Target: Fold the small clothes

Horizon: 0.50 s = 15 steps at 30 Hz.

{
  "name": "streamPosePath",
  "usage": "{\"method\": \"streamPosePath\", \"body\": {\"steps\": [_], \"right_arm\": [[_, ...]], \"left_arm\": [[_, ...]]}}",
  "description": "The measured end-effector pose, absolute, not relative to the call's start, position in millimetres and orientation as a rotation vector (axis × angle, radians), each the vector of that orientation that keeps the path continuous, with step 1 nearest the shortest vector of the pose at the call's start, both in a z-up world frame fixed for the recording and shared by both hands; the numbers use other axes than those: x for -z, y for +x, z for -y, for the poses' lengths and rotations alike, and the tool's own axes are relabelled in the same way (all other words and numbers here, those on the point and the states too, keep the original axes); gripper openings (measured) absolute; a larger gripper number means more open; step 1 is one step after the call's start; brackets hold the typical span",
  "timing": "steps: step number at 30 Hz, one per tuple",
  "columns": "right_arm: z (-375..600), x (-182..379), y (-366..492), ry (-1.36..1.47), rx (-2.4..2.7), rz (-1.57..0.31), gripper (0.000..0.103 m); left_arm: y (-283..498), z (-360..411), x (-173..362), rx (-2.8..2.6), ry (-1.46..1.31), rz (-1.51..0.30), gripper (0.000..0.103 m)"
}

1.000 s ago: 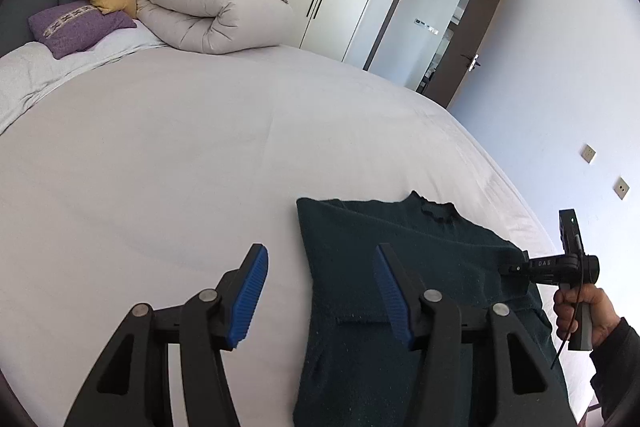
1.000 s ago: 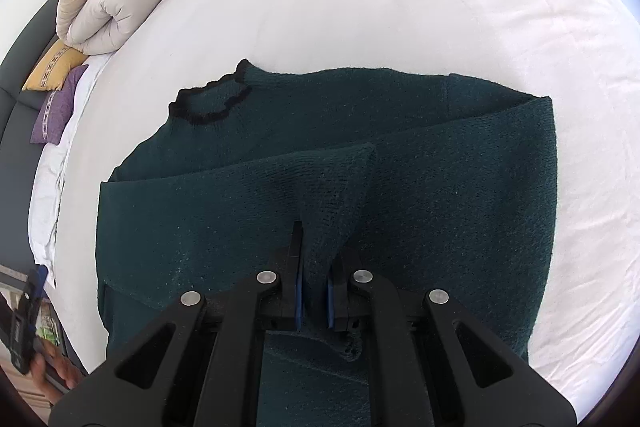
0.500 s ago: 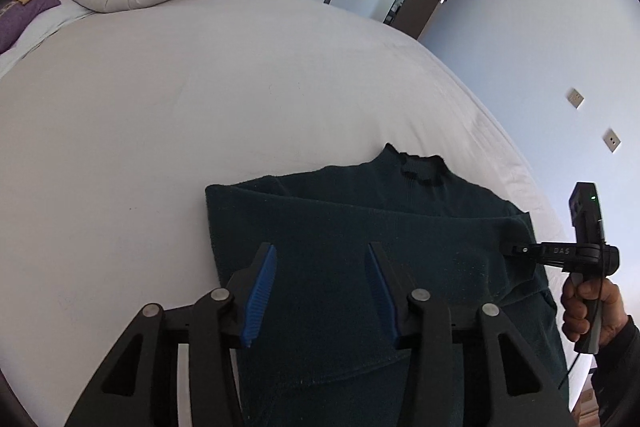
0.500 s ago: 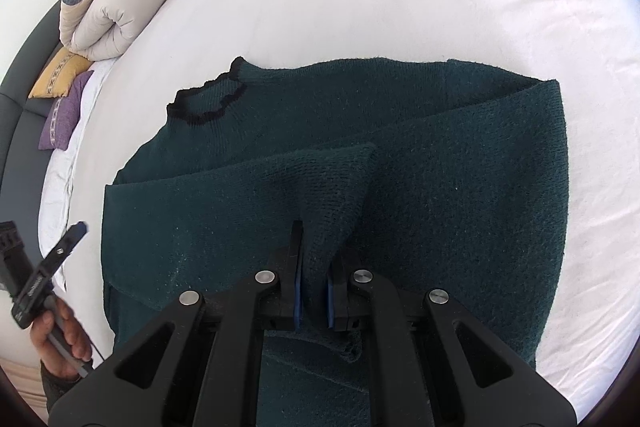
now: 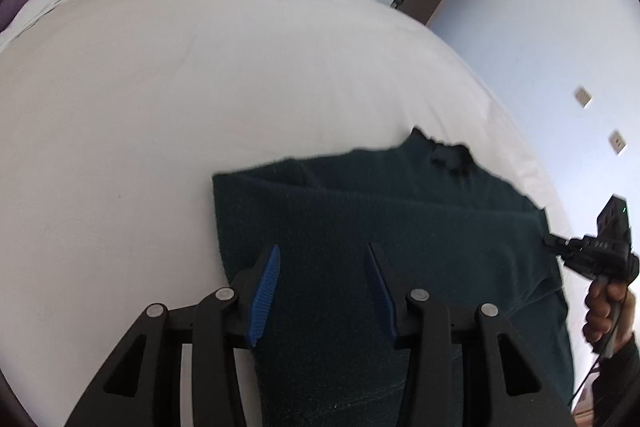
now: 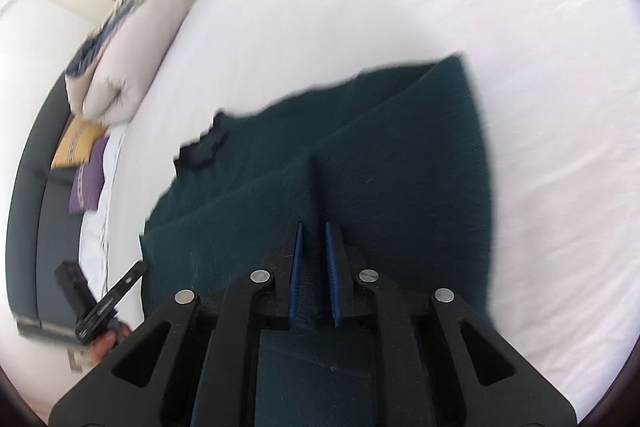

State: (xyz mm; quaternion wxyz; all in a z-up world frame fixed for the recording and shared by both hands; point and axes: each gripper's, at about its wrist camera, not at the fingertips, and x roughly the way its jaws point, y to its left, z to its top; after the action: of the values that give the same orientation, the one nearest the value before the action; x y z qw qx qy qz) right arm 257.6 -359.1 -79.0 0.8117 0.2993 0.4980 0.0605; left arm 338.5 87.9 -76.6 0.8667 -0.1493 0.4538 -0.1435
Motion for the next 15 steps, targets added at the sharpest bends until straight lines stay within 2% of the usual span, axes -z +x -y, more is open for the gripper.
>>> {"method": "streamPosePath", "body": {"steps": [3,7,8,12,15], "right_arm": [[356,66,256,0.744,-0.249,-0.993,0.012],[320,75,273,0.828,-0.479,-1.013,0.012],[311,79,276,0.826,-0.506,-1.021,0.012],[291,125,295,0.822,-0.462,-1.167,0.011],[291,139,291,0.847,-0.502,-1.119,0.01]], "left_arm": [[360,-102,71,0.314,-0.359,-0.971,0.047],[385,-114,107,0.355,-0.48,-1.079,0.044],[386,-116,114,0.359,-0.5,-1.075,0.038],[377,-119,114,0.373,-0.508,-1.039,0.037],[359,-113,109,0.391,-0.45,-1.026,0.038]]}}
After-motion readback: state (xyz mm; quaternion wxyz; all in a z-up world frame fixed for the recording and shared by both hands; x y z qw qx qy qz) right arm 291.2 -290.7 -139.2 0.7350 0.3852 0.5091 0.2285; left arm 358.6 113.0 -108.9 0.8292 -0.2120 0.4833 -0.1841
